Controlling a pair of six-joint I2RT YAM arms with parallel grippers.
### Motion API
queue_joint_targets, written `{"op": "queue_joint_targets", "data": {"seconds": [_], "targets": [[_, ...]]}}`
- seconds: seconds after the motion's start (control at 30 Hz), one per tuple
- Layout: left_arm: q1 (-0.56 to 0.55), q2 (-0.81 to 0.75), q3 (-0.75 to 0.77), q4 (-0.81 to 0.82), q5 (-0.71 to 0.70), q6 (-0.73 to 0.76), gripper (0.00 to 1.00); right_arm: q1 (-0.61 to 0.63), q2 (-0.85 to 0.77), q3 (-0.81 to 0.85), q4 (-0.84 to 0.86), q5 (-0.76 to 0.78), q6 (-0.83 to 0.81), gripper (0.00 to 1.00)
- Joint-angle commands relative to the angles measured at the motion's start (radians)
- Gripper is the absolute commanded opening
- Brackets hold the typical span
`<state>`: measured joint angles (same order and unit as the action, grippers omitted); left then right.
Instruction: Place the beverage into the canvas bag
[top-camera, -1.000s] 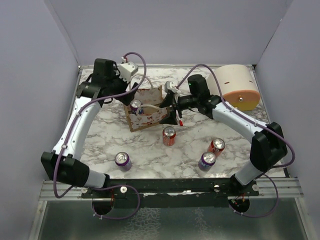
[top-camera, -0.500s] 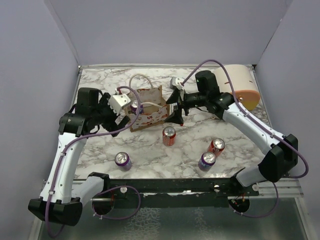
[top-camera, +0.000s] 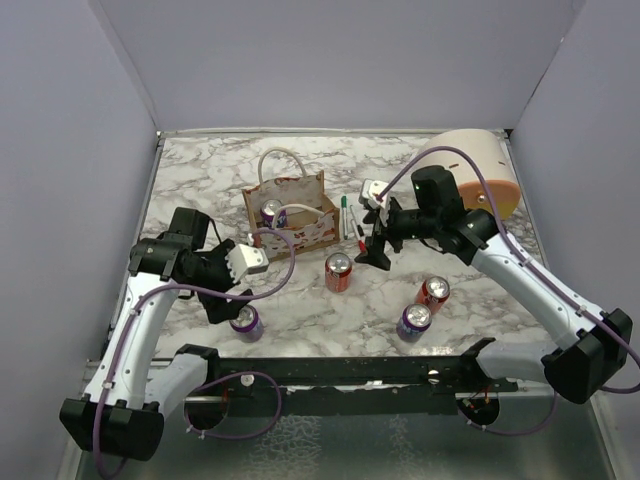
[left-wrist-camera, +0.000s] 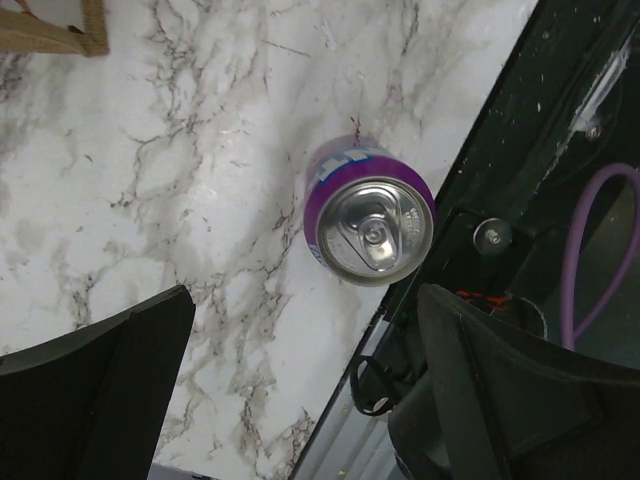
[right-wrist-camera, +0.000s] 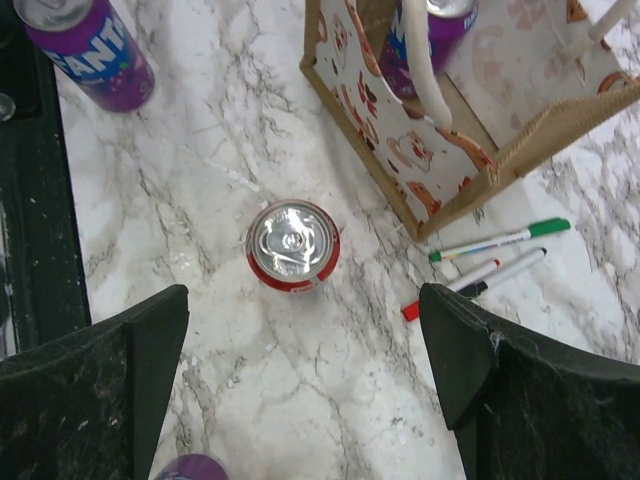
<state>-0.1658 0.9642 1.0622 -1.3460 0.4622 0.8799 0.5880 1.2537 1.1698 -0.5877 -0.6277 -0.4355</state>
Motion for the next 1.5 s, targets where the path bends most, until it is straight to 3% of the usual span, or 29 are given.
{"op": "queue_joint_targets", "data": {"seconds": [0.0, 0.27, 0.47, 0.77, 1.17, 1.47], "targets": [[-0.009, -0.035, -0.06, -0.073, -0.023, 0.113, 0.96, 0.001, -0.051, -0.058, -0.024, 0.125, -0.032, 0.97], [-0.017, -0.008, -0.154, -0.066, -0.065, 0.193, 0.96, -0.047, -0.075, -0.105, -0.012, 0.082, -0.023, 0.98], [-0.033, 0.016, -0.218, 0.036, -0.047, 0.182, 0.96, -0.074, -0.067, -0.097, -0.013, 0.056, -0.02, 0.98], [-0.159, 0.038, -0.296, 0.213, -0.025, 0.106, 0.93, -0.151, -0.043, -0.096, -0.001, -0.02, -0.002, 0.98], [-0.283, 0.118, -0.3, 0.418, -0.002, -0.009, 0.61, -0.193, -0.038, -0.104, 0.003, -0.038, -0.003, 0.97], [-0.321, 0.144, -0.211, 0.402, 0.001, -0.044, 0.38, -0.212, -0.079, -0.131, 0.021, -0.033, -0.003, 0.97]]}}
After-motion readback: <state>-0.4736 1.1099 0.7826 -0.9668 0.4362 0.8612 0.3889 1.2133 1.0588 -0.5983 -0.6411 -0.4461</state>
